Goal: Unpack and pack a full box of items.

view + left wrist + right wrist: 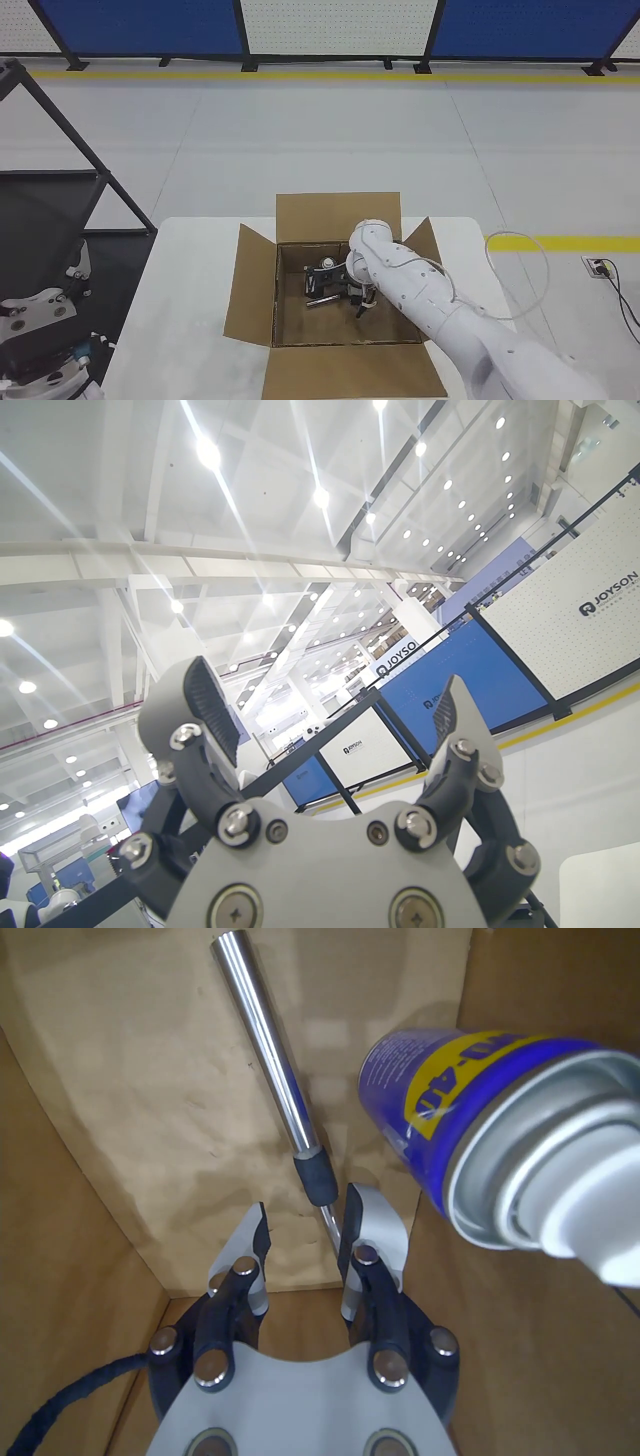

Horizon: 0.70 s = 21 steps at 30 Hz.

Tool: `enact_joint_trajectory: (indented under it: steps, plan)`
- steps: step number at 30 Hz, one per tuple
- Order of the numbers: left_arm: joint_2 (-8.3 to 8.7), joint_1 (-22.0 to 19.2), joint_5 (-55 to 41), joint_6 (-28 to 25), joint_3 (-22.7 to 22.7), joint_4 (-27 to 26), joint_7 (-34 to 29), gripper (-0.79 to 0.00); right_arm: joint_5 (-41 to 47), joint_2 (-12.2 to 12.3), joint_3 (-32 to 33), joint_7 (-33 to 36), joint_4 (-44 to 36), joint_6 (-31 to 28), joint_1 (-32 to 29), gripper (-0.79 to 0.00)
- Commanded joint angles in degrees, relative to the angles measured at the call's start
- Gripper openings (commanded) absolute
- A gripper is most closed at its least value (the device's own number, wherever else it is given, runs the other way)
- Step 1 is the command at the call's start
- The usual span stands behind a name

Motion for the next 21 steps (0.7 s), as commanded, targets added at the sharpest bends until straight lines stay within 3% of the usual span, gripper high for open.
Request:
enact_joint_trajectory:
  steps: [1, 21]
  plan:
    - [-0.05, 0.0, 0.0, 0.0, 0.0, 0.0, 0.0, 0.0, -1.2, -0.4, 0.0, -1.3, 0.7, 0.2, -0.2, -0.437]
    - [-0.57, 0.2, -0.1, 0.7, -0.6, 0.1, 0.2, 0.0, -4.5, -5.1, 0.0, -2.2, 8.3, -2.1, -0.1, -0.526]
